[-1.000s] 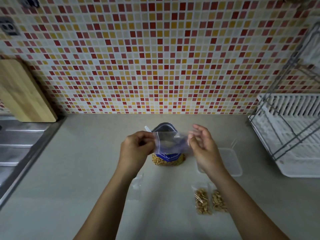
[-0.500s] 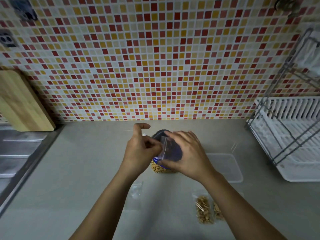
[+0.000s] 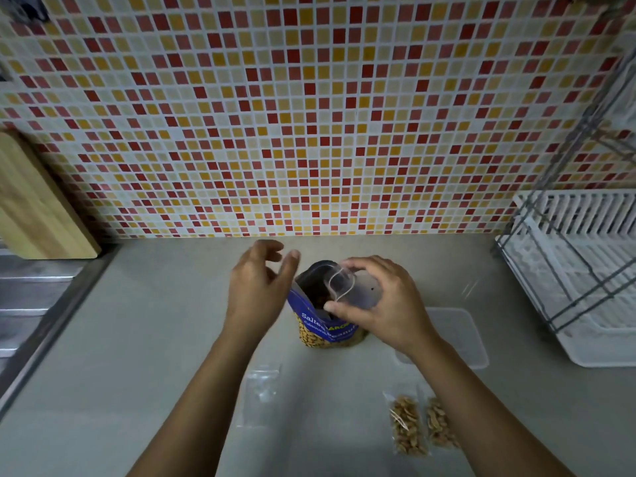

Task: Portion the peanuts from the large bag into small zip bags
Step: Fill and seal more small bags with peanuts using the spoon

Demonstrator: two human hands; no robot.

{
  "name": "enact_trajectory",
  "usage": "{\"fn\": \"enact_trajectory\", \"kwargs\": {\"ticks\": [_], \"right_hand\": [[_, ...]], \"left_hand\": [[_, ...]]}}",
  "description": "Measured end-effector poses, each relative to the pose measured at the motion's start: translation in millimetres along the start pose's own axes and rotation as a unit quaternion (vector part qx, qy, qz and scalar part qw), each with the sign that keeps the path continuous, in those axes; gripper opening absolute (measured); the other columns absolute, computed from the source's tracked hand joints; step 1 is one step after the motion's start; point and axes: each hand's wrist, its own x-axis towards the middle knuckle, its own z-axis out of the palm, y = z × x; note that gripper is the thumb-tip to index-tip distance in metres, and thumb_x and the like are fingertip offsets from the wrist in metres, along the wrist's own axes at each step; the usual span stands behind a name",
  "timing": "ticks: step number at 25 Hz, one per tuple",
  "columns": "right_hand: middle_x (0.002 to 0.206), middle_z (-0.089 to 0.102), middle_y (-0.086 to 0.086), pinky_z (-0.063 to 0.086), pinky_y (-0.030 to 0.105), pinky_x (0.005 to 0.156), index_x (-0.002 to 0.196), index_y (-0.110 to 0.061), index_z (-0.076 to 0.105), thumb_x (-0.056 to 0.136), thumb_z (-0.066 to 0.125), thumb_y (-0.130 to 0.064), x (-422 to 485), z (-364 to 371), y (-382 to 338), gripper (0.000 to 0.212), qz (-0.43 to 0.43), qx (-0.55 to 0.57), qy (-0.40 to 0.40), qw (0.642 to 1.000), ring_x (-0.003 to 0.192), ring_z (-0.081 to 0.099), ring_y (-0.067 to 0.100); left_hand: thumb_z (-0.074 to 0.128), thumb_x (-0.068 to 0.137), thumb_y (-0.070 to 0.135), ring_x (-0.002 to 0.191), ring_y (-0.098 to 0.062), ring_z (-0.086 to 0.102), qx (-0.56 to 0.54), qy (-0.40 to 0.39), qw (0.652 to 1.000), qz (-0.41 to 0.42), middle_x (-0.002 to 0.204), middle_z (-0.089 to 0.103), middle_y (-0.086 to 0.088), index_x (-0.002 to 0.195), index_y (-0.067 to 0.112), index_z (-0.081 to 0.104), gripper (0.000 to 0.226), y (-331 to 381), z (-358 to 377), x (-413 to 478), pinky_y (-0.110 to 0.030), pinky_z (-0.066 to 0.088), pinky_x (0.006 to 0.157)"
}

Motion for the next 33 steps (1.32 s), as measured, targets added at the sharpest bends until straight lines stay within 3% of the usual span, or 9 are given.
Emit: {"fn": "enact_trajectory", "kwargs": {"ticks": [3,7,9,11,14,16,22,29,33], "right_hand": [[0.107,0.064,-0.016,0.051,0.025,0.087,0.108,-0.032,0.059,0.059,0.075,-0.056,-2,-3,4,0.057,0.067,0.145,0.037,0.987,0.103,0.058,0.002],[0.11,0.066,-0.011,0.051,0.024,0.087,0.106,-0.038,0.058,0.058,0.077,-0.052,0,-1,10,0.053,0.115,0.232,0.072,0.963,0.106,0.062,0.008],[0.111,0.066,-0.01,0.05,0.024,0.088,0.107,-0.037,0.058,0.058,0.076,-0.052,2,1,15,0.054,0.131,0.247,0.085,0.956,0.107,0.062,0.01],[0.112,0.066,-0.009,0.05,0.025,0.088,0.108,-0.037,0.058,0.058,0.076,-0.053,2,3,18,0.055,0.142,0.249,0.093,0.954,0.107,0.062,0.012],[0.113,0.066,-0.008,0.051,0.026,0.089,0.111,-0.033,0.058,0.058,0.075,-0.054,0,6,21,0.059,0.152,0.25,0.094,0.952,0.107,0.061,0.011],[0.114,0.066,-0.008,0.051,0.025,0.088,0.113,-0.03,0.059,0.059,0.075,-0.054,-2,6,23,0.062,0.159,0.253,0.092,0.95,0.107,0.061,0.011],[0.114,0.065,-0.004,0.053,0.028,0.085,0.116,-0.025,0.059,0.067,0.079,-0.04,-8,6,31,0.055,0.177,0.25,0.096,0.947,0.107,0.061,0.015],[0.113,0.062,-0.007,0.05,0.01,0.072,0.117,-0.025,0.057,0.067,0.078,-0.038,-8,0,29,0.056,0.171,0.215,0.098,0.956,0.105,0.057,0.011],[0.113,0.059,-0.011,0.047,0.007,0.068,0.119,-0.025,0.057,0.065,0.076,-0.042,-8,-1,27,0.059,0.162,0.187,0.088,0.965,0.105,0.054,0.003]], "left_hand": [[0.059,0.087,0.04,0.091,-0.016,0.058,0.131,-0.066,0.988,-0.046,0.117,0.063,-0.007,0.118,0.012,0.061,0.042,-27,17,17,-0.024,0.042,0.071],[0.058,0.09,0.028,0.084,-0.017,0.058,0.14,-0.052,0.986,0.069,0.095,0.072,-0.006,0.099,0.014,0.073,0.022,-19,24,19,-0.027,0.042,0.069],[0.055,0.091,0.031,0.092,-0.023,0.058,0.179,-0.022,0.978,0.102,0.088,0.071,-0.006,0.095,0.018,0.073,0.023,-10,24,19,-0.032,0.045,0.074],[0.051,0.092,0.035,0.104,-0.024,0.052,0.273,-0.06,0.956,0.09,0.091,0.067,-0.004,0.096,0.021,0.07,0.024,-6,31,19,-0.039,0.04,0.084],[0.054,0.091,0.032,0.096,-0.026,0.058,0.177,-0.157,0.971,-0.017,0.085,0.062,-0.001,0.091,0.019,0.071,0.022,-10,47,17,-0.047,0.046,0.088],[0.056,0.09,0.03,0.085,-0.026,0.061,0.112,-0.146,0.981,-0.058,0.079,0.063,-0.001,0.085,0.018,0.072,0.021,-16,51,20,-0.05,0.05,0.086],[0.053,0.093,0.021,0.067,-0.009,0.053,-0.024,-0.117,0.989,-0.09,0.081,0.064,-0.004,0.088,0.008,0.071,0.023,-18,45,17,-0.018,0.04,0.056],[0.049,0.095,0.021,0.069,-0.007,0.052,-0.099,-0.073,0.985,-0.122,0.078,0.063,-0.003,0.094,0.005,0.069,0.025,-18,41,14,-0.017,0.041,0.059],[0.048,0.096,0.021,0.075,-0.011,0.052,-0.129,-0.048,0.978,-0.159,0.084,0.063,-0.003,0.097,0.004,0.068,0.026,-19,36,17,-0.026,0.038,0.067]]}}
